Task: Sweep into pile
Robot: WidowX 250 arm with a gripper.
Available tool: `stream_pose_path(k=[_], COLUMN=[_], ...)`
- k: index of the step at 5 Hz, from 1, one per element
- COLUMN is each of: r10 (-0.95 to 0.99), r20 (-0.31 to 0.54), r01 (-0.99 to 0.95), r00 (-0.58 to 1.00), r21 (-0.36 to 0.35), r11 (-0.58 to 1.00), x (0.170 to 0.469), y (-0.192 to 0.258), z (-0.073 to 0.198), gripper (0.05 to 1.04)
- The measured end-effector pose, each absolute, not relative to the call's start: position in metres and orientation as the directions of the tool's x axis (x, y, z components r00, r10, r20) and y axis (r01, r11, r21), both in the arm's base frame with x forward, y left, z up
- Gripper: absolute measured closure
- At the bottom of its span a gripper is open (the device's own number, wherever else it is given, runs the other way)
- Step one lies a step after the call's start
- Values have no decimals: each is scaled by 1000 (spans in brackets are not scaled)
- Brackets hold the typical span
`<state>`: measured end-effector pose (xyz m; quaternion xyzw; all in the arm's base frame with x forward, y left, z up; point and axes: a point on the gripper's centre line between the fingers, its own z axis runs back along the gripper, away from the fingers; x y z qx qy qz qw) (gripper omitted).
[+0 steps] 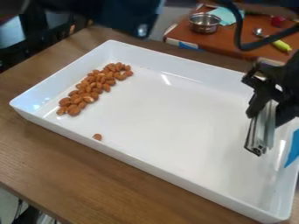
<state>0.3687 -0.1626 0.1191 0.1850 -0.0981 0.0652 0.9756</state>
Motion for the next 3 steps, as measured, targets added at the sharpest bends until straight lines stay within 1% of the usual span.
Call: stream_pose_path(k=[1, 2, 3], r10=[74, 83, 86], r20=[178, 216, 221], r01=[-138, -147, -127], r00=[981, 973, 972], r21=[381, 299, 178], r11=[914, 943, 976], x=[358, 350, 349], y=[-154, -138, -117], z=[90, 110, 146], gripper=[348, 94, 79])
